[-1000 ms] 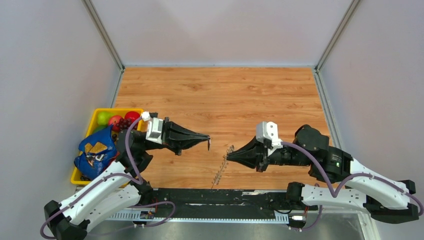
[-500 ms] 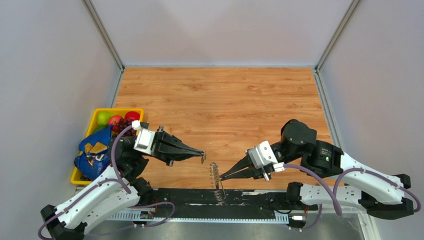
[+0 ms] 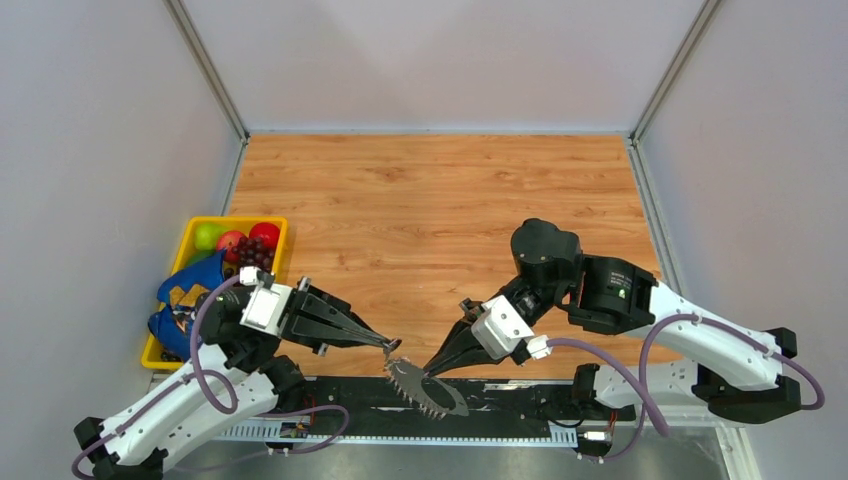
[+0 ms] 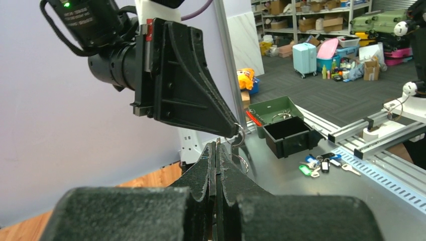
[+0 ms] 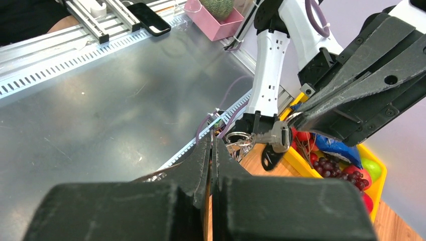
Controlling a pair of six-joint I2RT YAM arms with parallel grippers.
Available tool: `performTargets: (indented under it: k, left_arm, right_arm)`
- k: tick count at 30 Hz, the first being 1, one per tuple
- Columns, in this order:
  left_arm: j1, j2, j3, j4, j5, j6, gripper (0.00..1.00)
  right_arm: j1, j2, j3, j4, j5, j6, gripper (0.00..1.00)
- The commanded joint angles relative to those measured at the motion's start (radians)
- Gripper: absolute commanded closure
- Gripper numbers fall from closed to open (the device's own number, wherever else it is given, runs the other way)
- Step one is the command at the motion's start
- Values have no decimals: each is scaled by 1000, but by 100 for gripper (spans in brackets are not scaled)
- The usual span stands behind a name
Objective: Put the keys on the keyring
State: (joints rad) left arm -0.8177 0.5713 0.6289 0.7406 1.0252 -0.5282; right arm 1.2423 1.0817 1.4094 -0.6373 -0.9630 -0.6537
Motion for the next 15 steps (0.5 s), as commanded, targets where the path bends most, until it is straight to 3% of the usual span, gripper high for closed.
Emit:
performTargets:
  k: [1, 15]
  left_arm:
    - [-9, -20, 23, 35, 41, -17, 100]
    - [-13, -32, 84, -71, 58, 6, 100]
  right_arm:
    - [-5, 3, 60, -28, -78, -101, 100]
    - [-6, 76, 103, -15, 19, -56, 100]
